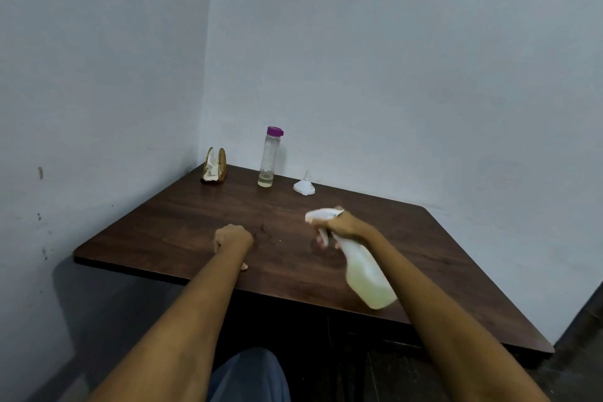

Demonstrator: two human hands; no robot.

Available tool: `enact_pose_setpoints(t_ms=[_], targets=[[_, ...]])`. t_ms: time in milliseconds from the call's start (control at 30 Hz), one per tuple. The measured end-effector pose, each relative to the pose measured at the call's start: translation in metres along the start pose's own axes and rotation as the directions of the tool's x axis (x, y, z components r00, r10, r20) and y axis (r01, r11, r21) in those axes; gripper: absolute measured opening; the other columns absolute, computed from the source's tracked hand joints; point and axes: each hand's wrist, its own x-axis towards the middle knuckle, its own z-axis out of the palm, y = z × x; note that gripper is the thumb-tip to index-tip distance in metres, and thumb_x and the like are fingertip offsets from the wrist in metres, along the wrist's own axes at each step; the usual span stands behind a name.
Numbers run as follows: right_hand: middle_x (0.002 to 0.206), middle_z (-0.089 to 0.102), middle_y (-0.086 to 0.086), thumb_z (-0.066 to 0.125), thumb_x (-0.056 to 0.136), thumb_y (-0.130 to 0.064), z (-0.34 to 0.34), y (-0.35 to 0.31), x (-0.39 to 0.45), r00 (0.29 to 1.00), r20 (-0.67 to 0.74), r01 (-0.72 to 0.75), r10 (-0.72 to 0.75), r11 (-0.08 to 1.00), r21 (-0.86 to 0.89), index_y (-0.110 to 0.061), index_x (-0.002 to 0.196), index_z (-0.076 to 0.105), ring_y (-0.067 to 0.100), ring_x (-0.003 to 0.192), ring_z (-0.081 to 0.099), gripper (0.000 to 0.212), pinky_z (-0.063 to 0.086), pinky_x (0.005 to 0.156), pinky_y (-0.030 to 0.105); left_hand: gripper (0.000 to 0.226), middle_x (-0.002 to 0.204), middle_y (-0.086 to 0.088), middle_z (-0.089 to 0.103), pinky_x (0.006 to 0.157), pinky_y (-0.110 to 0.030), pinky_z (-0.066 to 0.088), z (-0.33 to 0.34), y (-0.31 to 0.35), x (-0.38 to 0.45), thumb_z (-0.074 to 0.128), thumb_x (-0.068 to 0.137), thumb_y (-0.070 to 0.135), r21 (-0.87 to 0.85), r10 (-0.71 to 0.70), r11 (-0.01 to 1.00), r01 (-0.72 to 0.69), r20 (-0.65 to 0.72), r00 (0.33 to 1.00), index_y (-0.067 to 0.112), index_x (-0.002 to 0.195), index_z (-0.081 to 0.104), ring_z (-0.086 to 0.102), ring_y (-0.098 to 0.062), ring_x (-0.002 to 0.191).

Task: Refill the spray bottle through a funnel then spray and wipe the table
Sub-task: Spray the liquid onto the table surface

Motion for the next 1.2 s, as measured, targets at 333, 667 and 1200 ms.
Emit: enact_pose_setpoints(t_ms=[333, 667, 1200], targets=[[0.041, 0.061, -0.003, 0.060, 0.089, -0.038, 0.012, 0.018, 0.022, 0.999, 0.042, -0.005, 0.012, 0.987, -0.158, -0.001, 0.098, 0.071, 0.017, 0.060, 0.065, 0.039, 0.055, 0.066, 0.026, 0.041, 0.140, -0.008, 0.051, 0.081, -0.022, 0.052, -0.005, 0.005, 0.006, 0.058, 0.094, 0.014, 0.037, 0.026, 0.999, -0.027, 0.031, 0.999, 0.005, 0.133, 0.052, 0.054, -0.020, 0.127], [0.065, 0.064, 0.008, 0.064, 0.086, -0.041, 0.018, -0.004, 0.028, 0.995, 0.007, -0.095, 0.095, 0.995, -0.016, -0.004, 0.090, 0.068, 0.024, 0.071, 0.066, 0.037, 0.057, 0.061, 0.032, 0.042, 0.140, -0.006, 0.051, 0.084, -0.021, 0.052, -0.003, 0.004, 0.007, 0.057, 0.095, 0.019, 0.074, 0.023, 0.997, -0.025, 0.033, 0.999, 0.007, 0.135, 0.050, 0.054, -0.018, 0.127], [0.083, 0.066, 0.023, 0.059, 0.091, -0.015, 0.002, 0.000, 0.013, 0.986, 0.008, -0.168, 0.169, 0.984, -0.065, -0.003, 0.117, 0.061, 0.005, 0.046, 0.065, 0.028, 0.046, 0.040, 0.016, 0.042, 0.140, -0.006, 0.051, 0.065, -0.024, 0.051, -0.001, 0.005, 0.010, 0.059, 0.094, 0.019, 0.022, -0.018, 1.000, 0.017, 0.031, 0.999, 0.008, 0.134, 0.052, 0.055, -0.019, 0.126]])
